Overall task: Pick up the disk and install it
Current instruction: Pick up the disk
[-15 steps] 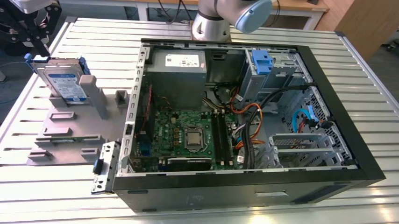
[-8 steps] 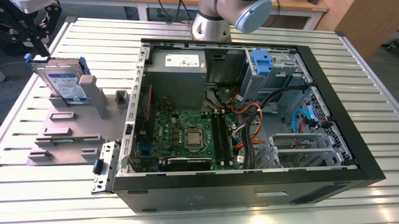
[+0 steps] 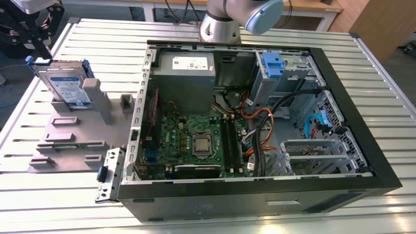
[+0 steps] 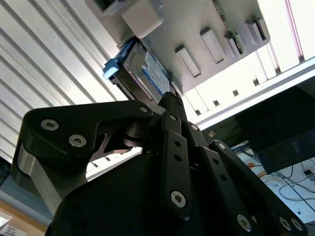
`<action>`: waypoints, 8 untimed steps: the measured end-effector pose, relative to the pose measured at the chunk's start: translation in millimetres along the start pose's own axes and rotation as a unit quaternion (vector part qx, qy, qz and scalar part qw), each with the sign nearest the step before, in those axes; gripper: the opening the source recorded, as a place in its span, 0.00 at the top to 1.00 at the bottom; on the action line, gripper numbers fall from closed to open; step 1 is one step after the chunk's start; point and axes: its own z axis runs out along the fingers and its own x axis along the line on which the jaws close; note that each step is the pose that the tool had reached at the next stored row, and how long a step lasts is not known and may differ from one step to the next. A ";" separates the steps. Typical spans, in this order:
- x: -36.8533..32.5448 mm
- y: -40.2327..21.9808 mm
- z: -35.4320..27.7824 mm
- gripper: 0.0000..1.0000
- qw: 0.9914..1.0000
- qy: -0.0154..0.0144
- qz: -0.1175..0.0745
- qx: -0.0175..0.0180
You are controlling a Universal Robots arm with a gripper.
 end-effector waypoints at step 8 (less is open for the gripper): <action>0.0 0.0 0.0 0.89 1.000 0.000 -0.002 0.000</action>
